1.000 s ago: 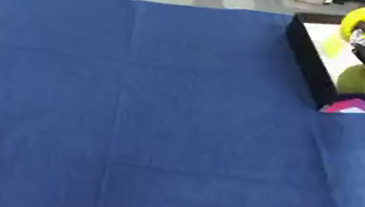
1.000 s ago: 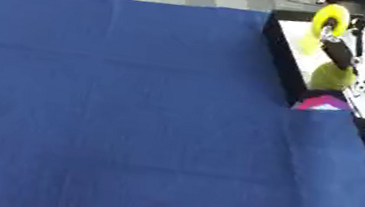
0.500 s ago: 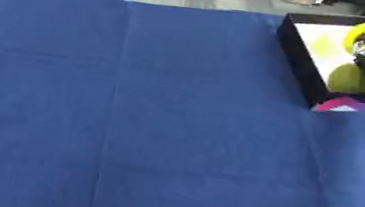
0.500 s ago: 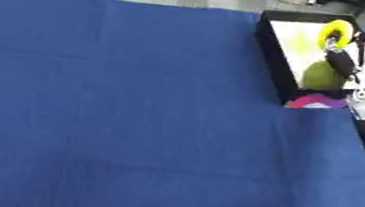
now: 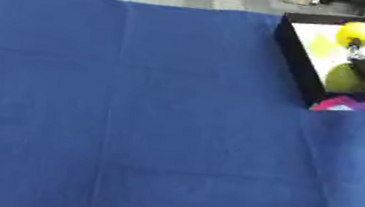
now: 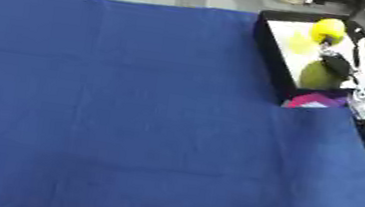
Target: Pick up the objects with one hand, pass them to the other hand, and then place them into the box on the other side of the table.
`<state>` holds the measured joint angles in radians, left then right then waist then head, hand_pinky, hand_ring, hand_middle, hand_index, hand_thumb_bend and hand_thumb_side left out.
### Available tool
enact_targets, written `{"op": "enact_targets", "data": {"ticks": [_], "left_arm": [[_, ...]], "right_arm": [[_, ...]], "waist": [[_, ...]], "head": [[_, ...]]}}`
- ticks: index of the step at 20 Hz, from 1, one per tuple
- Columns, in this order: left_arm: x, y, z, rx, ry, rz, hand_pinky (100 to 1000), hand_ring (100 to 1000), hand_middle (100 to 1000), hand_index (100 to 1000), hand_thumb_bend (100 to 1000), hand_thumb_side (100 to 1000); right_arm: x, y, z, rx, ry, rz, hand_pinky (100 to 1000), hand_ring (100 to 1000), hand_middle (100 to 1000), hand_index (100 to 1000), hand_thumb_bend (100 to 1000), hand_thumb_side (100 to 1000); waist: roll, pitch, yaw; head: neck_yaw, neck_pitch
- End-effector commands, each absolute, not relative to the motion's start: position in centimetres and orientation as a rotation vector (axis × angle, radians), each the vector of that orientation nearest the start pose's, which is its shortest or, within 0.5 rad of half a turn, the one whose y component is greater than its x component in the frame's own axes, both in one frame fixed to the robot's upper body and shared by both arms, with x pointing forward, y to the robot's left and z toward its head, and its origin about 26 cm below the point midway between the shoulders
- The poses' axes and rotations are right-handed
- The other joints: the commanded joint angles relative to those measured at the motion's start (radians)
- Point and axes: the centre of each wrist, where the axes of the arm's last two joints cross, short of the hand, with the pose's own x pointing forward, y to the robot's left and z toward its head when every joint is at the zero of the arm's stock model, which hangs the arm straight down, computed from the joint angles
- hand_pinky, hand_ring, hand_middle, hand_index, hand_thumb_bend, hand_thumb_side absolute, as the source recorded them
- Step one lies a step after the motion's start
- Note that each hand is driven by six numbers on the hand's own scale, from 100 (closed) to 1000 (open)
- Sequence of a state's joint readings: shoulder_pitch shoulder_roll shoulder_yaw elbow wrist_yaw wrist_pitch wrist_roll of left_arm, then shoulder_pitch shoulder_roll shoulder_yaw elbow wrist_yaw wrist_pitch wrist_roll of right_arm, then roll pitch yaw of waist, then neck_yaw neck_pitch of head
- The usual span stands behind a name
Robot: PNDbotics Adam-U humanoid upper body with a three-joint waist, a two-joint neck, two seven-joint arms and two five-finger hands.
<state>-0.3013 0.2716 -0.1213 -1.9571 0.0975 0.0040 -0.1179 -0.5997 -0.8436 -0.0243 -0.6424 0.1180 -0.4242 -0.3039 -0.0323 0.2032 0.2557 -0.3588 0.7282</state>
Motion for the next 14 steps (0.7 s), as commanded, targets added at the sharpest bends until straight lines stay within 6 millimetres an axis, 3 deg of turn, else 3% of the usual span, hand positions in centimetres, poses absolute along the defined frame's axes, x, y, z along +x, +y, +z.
{"op": "enact_targets", "data": {"ticks": [1,9,14], "left_arm": [[30.3,22.4,18.3,-0.159,-2.198,-0.508,772,690,722,888,163,1000],[30.2,22.4,18.2,-0.162,-2.196,-0.503,773,690,722,888,164,1000],[30.2,22.5,17.7,-0.163,-2.179,-0.494,772,690,721,891,166,1000]], "right_arm": [[35.3,-55.4,12.7,-1.108,-1.679,0.279,962,1000,852,955,100,431],[35.2,-55.4,12.8,-1.106,-1.686,0.275,961,1000,849,952,100,436],[35.0,-54.8,14.8,-1.108,-1.822,0.301,946,1000,830,930,100,470]], "waist": [[0.005,-0.016,-0.002],[0.007,-0.018,-0.003],[0.01,-0.026,-0.016]], "head": [[-0.007,-0.006],[-0.012,-0.006],[-0.004,0.002]]}}
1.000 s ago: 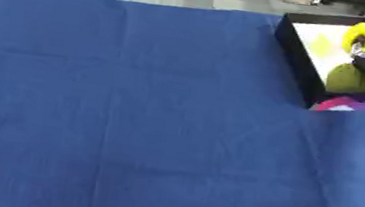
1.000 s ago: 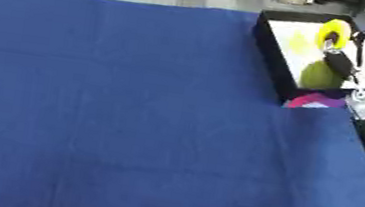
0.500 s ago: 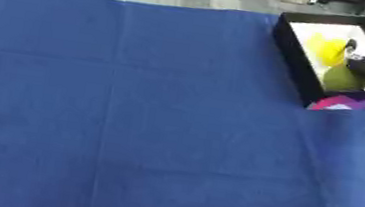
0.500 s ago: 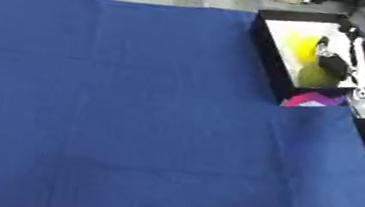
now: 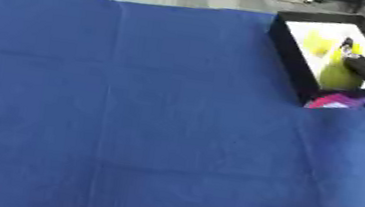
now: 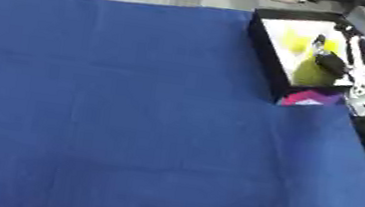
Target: Pick up the objects with one hand, pass them to the other hand, and then place them into the box on the other side of the table.
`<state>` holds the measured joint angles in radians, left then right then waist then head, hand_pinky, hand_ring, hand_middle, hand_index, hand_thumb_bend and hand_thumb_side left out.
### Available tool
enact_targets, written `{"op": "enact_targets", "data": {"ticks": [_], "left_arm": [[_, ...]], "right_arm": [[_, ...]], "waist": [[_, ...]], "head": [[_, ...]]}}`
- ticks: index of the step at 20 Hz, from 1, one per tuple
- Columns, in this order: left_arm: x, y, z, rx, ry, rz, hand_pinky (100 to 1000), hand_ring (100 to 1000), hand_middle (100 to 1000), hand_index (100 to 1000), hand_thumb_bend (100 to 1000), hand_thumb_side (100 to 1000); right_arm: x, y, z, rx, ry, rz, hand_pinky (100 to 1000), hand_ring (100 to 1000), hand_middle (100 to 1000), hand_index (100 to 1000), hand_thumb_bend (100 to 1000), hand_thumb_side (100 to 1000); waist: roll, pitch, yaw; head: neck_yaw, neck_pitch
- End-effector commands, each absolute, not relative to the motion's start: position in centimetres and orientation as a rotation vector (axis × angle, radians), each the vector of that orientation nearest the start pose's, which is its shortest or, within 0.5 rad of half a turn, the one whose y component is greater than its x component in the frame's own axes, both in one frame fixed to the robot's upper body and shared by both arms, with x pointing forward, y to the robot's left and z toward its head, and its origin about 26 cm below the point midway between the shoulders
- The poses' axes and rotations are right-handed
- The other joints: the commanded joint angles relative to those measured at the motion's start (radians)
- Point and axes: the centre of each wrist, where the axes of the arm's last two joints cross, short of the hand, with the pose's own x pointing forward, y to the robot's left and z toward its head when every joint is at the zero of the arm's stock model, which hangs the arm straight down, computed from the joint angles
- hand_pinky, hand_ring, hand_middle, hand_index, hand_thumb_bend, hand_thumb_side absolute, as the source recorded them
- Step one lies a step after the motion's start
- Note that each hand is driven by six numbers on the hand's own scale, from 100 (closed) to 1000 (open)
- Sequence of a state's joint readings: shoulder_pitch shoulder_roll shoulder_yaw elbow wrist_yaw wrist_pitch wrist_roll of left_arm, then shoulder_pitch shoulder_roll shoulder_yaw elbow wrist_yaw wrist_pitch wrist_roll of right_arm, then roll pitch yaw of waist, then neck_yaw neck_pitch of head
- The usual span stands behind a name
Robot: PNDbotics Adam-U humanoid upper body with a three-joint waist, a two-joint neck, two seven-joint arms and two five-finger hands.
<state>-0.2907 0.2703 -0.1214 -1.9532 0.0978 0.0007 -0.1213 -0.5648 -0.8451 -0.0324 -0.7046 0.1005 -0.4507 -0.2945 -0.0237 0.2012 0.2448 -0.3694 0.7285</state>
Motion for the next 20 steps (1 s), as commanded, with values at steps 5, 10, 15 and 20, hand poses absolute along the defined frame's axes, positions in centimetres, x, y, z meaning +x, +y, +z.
{"op": "enact_targets", "data": {"ticks": [5,10,15,20], "left_arm": [[30.3,22.9,16.7,-0.134,-2.154,-0.461,771,689,720,894,168,1000],[30.3,23.0,15.8,-0.104,-2.136,-0.423,768,685,716,894,168,1000],[30.2,23.1,14.8,-0.076,-2.125,-0.388,766,684,715,897,166,1000],[30.1,22.9,13.8,-0.055,-2.118,-0.342,764,684,714,898,155,1000]], "right_arm": [[34.2,-51.1,17.4,-1.041,-2.055,0.263,933,999,812,905,100,470],[31.8,-44.8,18.0,-0.908,-2.255,0.253,916,968,795,900,100,470],[28.3,-39.7,16.8,-0.817,-2.358,0.215,907,945,775,882,100,470],[26.1,-36.3,15.0,-0.791,-2.365,0.15,896,920,737,856,100,470]], "waist": [[-0.003,-0.042,-0.04],[-0.013,-0.065,-0.082],[-0.021,-0.091,-0.12],[-0.014,-0.109,-0.147]], "head": [[0.041,0.019],[0.086,0.036],[0.143,0.041],[0.216,0.042]]}}
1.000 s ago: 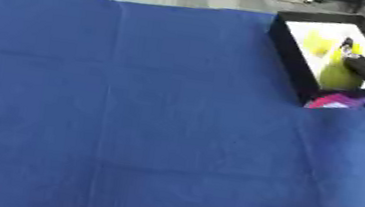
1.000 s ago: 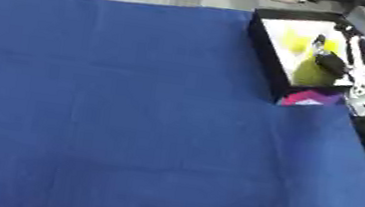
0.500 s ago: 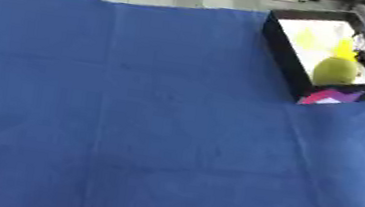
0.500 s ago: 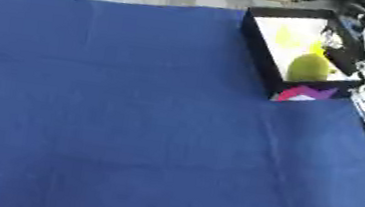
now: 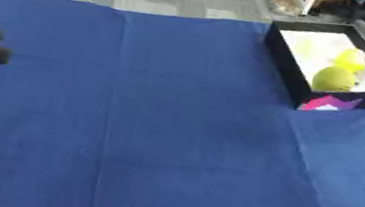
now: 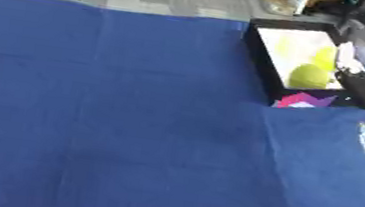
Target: Pick up the objects with one hand, pass them to the other hand, and then place them into the box on the other side of the table.
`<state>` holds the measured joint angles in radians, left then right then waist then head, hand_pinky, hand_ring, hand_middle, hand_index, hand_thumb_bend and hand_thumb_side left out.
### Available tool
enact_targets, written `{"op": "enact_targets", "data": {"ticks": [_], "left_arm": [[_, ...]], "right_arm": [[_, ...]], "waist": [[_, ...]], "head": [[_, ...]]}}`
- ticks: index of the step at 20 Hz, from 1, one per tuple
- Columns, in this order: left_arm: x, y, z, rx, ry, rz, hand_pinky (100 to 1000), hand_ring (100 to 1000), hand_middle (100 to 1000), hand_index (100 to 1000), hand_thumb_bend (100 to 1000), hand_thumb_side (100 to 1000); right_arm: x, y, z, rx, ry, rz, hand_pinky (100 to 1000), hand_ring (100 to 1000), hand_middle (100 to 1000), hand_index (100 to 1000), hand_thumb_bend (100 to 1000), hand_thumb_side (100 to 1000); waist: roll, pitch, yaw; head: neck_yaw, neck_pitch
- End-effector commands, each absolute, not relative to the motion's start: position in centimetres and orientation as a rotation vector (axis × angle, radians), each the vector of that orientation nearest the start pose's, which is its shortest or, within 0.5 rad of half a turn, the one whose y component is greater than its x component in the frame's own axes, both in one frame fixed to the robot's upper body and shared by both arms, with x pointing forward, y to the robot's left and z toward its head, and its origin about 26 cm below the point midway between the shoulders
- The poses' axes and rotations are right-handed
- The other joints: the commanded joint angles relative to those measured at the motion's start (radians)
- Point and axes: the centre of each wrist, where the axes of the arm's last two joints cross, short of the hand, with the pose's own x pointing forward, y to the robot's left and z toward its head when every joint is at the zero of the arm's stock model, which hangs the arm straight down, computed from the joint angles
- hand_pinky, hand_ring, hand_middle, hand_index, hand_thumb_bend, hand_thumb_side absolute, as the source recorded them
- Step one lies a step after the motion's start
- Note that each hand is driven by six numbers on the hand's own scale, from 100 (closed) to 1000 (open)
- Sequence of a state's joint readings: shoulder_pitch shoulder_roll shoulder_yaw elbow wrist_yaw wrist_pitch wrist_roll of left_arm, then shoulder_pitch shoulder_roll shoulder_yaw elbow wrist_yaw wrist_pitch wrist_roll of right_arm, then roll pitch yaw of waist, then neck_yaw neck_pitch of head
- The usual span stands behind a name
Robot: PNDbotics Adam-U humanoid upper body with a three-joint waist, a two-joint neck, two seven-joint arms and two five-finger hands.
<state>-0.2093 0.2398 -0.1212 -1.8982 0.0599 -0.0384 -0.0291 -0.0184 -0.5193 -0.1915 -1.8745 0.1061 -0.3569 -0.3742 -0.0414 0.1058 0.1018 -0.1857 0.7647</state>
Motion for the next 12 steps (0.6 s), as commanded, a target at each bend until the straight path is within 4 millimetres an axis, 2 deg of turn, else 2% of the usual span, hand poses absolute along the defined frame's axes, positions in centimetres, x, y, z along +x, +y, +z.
{"op": "enact_targets", "data": {"ticks": [1,6,7,8,12], "left_arm": [[30.1,22.9,13.7,-0.051,-2.118,-0.331,763,685,714,898,154,1000],[30.0,22.4,13.2,-0.028,-2.124,-0.288,761,683,712,894,128,1000],[30.0,22.4,13.0,-0.018,-2.122,-0.284,760,683,712,893,139,989],[30.0,22.4,12.9,-0.008,-2.118,-0.28,760,682,712,891,118,999],[29.9,22.1,12.4,0.034,-2.106,-0.271,757,678,708,885,100,981]], "right_arm": [[25.9,-35.7,14.6,-0.786,-2.359,0.149,895,918,733,853,100,470],[25.3,-33.4,12.7,-0.753,-2.328,0.137,891,906,710,836,100,470],[25.2,-33.0,12.2,-0.745,-2.318,0.135,892,906,708,833,100,440],[25.1,-32.7,11.8,-0.736,-2.307,0.134,892,907,705,830,100,470],[25.0,-31.7,10.0,-0.709,-2.255,0.122,892,907,695,819,100,470]], "waist": [[0.005,-0.016,-0.01],[0.015,-0.032,-0.037],[0.017,-0.035,-0.044],[0.019,-0.039,-0.052],[0.025,-0.051,-0.078]], "head": [[0.047,0.005],[0.105,0.005],[0.119,0.005],[0.132,0.005],[0.189,0.005]]}}
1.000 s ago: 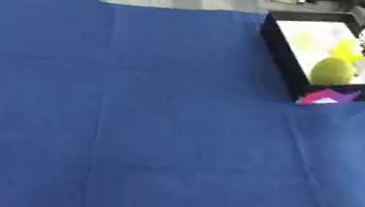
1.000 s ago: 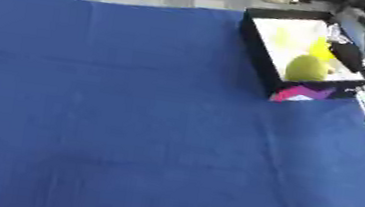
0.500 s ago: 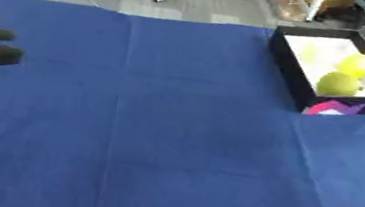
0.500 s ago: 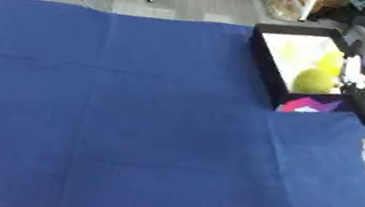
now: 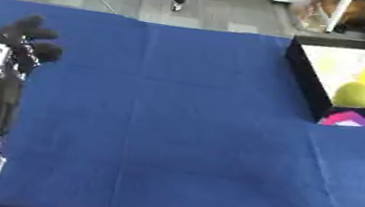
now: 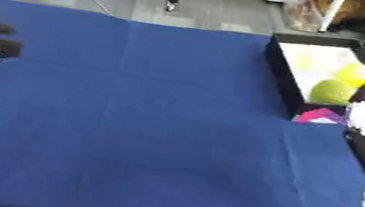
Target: Pick up the objects with one hand, pass them to the other hand, and then place them into the box on the other side of the table.
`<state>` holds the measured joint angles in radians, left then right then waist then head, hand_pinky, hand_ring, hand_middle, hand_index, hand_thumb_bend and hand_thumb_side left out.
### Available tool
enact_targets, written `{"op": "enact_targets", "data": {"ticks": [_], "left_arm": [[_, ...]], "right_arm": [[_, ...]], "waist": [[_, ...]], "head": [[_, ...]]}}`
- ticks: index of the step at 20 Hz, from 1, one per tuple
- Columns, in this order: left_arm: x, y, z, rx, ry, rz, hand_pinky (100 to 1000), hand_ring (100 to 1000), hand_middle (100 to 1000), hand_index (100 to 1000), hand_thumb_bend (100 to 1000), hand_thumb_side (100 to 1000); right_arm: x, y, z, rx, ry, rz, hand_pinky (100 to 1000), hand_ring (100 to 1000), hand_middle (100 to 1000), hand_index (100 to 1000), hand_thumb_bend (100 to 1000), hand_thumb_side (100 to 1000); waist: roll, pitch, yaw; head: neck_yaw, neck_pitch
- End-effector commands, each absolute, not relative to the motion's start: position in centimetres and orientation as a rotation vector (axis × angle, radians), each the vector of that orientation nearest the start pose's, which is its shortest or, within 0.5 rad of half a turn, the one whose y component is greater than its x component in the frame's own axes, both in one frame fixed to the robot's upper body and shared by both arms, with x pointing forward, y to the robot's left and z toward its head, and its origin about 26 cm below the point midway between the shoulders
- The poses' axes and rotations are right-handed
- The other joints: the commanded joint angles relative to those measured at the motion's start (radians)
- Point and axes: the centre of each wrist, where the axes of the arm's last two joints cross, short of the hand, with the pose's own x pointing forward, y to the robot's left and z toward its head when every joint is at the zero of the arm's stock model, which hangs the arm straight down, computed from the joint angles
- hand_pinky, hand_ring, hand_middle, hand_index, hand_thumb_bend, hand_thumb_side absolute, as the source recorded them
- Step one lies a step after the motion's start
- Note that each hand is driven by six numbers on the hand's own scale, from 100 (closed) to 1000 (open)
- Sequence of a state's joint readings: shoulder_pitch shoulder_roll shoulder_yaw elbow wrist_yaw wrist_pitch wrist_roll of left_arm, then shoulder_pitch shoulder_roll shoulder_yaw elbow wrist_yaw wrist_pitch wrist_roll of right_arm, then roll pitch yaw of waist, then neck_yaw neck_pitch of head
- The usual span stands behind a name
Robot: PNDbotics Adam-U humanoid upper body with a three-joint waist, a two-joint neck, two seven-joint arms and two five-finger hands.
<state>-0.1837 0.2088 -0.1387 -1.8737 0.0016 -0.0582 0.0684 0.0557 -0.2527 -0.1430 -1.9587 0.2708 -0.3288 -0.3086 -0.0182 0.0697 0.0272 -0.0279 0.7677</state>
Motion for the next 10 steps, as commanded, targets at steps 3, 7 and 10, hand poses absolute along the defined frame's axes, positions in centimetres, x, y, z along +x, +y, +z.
{"op": "enact_targets", "data": {"ticks": [3,7,10], "left_arm": [[29.9,21.9,12.1,0.046,-2.103,-0.255,743,674,705,880,100,959],[29.8,21.7,12.1,0.048,-2.107,-0.225,736,666,699,875,100,939],[29.8,21.6,12.0,0.042,-2.106,-0.205,734,660,694,871,100,927]], "right_arm": [[25.0,-31.2,8.9,-0.693,-2.226,0.118,892,909,692,813,100,470],[25.1,-31.0,7.8,-0.695,-2.195,0.111,892,909,687,806,100,470],[25.2,-31.1,7.5,-0.706,-2.186,0.093,891,908,685,802,100,470]], "waist": [[0.006,-0.021,-0.014],[0.006,-0.021,-0.016],[0.005,-0.018,-0.013]], "head": [[0.067,0.002],[0.086,0.002],[0.088,0.002]]}}
